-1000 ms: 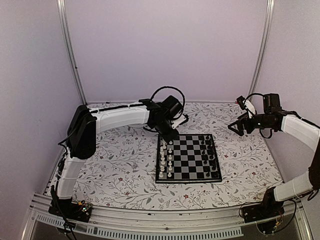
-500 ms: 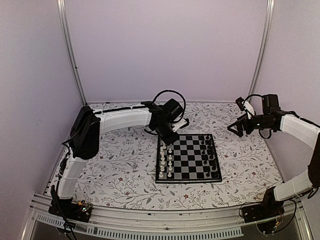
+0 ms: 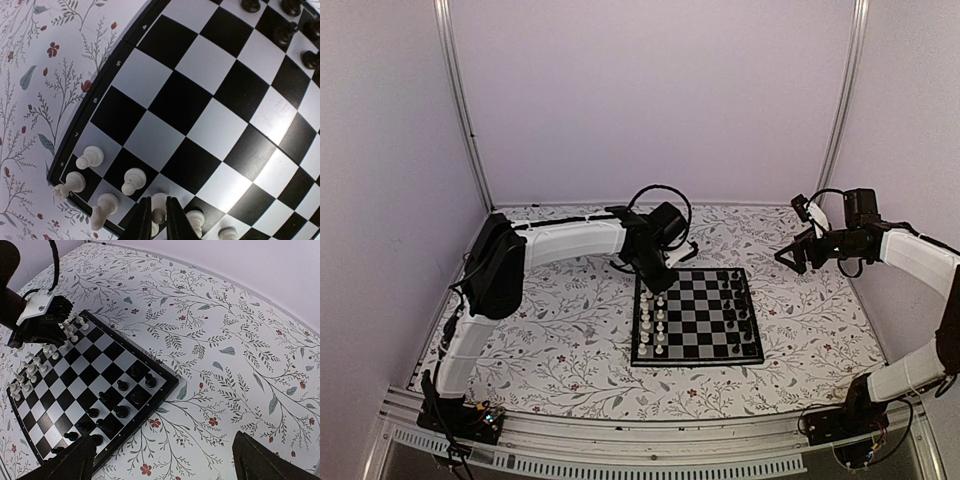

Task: Set up the chess pieces on the board
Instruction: Place the chess piece on the chessboard, then reset both arms

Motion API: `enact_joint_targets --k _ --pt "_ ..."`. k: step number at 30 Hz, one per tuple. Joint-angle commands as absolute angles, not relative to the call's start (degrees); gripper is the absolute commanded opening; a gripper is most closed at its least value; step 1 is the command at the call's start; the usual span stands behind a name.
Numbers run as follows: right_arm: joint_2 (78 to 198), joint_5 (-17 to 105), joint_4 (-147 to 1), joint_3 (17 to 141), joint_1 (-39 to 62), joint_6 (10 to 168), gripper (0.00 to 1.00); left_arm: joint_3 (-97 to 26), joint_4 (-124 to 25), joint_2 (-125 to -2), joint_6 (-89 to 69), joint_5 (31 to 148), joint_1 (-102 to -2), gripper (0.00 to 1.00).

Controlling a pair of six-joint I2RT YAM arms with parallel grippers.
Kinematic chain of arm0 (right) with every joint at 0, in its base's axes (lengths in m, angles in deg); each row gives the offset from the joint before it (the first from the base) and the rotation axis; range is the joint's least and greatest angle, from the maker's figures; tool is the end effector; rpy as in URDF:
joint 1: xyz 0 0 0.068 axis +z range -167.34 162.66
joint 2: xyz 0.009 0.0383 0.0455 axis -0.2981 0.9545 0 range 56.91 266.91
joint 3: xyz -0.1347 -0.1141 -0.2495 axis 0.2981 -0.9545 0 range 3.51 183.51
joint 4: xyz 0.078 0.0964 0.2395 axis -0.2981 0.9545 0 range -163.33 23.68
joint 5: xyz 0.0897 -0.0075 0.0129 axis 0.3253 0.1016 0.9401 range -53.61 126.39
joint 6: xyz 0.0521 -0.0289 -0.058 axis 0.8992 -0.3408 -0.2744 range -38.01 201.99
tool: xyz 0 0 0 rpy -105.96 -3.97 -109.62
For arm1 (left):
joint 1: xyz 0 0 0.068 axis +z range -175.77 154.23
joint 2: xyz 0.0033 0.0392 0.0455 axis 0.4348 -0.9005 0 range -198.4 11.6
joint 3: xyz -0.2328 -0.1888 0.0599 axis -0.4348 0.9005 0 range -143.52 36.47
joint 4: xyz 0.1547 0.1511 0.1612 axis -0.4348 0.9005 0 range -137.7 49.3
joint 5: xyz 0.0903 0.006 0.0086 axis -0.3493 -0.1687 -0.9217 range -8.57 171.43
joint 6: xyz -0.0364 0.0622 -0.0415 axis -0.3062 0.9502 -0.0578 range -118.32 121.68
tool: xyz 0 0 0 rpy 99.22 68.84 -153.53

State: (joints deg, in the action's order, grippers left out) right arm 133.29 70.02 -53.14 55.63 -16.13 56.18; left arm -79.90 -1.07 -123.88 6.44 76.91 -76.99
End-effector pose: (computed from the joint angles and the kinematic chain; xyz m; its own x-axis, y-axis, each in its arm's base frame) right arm 0.3010 0.0465 0.2592 -0.4505 -0.3722 -0.8115 -0.6765 0.7355 0.0382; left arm 0.3503 -0.4267 0.1624 -0.5063 0.7620 -0.4036 0.8015 0.5885 0.1056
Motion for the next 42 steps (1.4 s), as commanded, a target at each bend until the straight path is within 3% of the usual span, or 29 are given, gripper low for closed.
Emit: enact_joint_targets --k 1,18,30,32,37,42 --pt "133.99 71.19 -52.49 57.01 -15.88 55.69 0.99 -81.66 0.04 -124.79 6.33 77.45 -77.54 0.14" --pt "132.9 69.94 -52.32 59.75 -15.93 57.0 0.99 -83.54 -0.71 -117.64 7.07 75.29 -78.09 0.19" --pt "133.32 55.05 -53.94 74.87 -15.87 68.38 0.99 -78.16 -4.83 -102.2 8.49 62.49 -72.69 0.23" --pt "135.36 52.46 -53.71 77.64 -15.87 70.88 0.99 -77.3 -6.8 -99.43 8.18 61.59 -71.16 0.29" --pt "138.7 43.11 -53.32 84.94 -15.92 77.63 0.99 -69.21 -17.91 -89.13 8.42 58.46 -67.88 0.62" --pt "136.39 44.79 -54.86 85.46 -15.89 78.32 0.99 -62.43 -27.52 -82.38 10.1 54.88 -65.53 0.79"
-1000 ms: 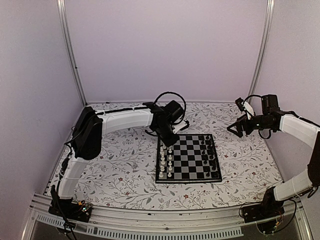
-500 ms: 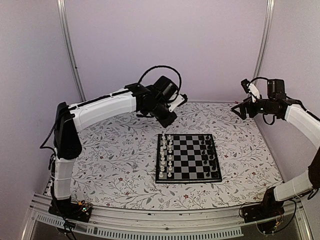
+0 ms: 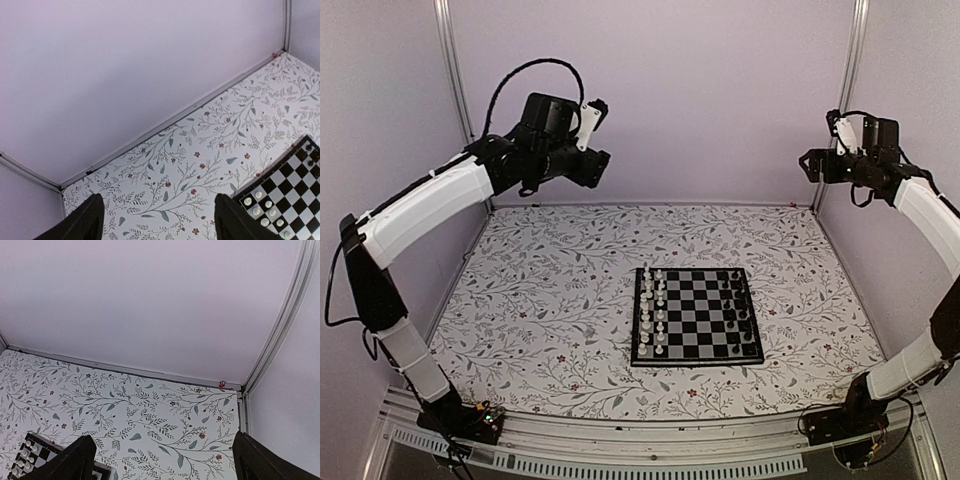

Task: Set up the chess pieces on the board
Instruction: Reset both arms

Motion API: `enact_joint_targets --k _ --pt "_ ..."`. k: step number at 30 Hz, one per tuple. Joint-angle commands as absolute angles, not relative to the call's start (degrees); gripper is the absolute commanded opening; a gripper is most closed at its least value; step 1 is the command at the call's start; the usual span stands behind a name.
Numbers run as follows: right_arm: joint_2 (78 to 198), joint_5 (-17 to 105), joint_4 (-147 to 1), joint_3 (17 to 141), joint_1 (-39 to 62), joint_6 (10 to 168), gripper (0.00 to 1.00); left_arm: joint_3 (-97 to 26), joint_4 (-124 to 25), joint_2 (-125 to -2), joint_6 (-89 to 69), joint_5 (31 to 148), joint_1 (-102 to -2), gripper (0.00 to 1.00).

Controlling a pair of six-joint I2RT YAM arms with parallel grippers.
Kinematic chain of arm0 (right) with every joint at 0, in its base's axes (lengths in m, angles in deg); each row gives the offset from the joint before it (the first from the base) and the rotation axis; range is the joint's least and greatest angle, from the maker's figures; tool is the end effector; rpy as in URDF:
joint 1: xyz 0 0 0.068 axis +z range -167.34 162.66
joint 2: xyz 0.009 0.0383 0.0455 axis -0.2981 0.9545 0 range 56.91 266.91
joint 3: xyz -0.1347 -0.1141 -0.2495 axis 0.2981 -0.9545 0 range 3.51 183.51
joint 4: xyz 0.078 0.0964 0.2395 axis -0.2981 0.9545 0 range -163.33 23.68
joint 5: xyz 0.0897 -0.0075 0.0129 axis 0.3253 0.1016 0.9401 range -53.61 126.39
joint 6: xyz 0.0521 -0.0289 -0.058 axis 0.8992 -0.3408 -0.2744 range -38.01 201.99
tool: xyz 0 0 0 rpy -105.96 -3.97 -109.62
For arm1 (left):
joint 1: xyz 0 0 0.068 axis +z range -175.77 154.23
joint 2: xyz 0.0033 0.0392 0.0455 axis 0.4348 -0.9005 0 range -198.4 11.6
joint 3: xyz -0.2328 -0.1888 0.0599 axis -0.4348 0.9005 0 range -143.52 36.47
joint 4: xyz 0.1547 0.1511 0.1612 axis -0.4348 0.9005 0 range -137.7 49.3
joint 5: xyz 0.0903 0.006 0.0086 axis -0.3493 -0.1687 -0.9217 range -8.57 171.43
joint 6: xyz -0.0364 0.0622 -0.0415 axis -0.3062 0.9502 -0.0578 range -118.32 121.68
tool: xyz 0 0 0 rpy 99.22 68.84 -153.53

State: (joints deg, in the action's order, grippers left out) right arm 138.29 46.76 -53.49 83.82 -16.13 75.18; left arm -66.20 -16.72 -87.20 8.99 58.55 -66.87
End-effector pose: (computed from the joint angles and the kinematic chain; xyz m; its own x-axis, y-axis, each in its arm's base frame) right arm 0.3658 0.0208 0.4113 -0.3319 -0.1237 -0.9352 -0.2297 0.9721 -0.0471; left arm 0.3503 -0.2681 0.4206 -0.2967 0.4142 -0.8604 0.3857 0.8762 0.2888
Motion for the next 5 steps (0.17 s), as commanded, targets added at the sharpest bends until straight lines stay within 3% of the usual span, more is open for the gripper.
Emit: enact_joint_targets --k 1,5 --pt "135.8 45.05 -55.23 85.1 -15.93 78.37 0.99 -61.71 -28.27 -81.75 10.01 54.73 -65.14 0.81" --pt "134.34 45.44 -55.56 84.02 -15.93 78.4 0.99 -57.98 -30.37 -80.12 9.31 55.28 -64.18 0.83"
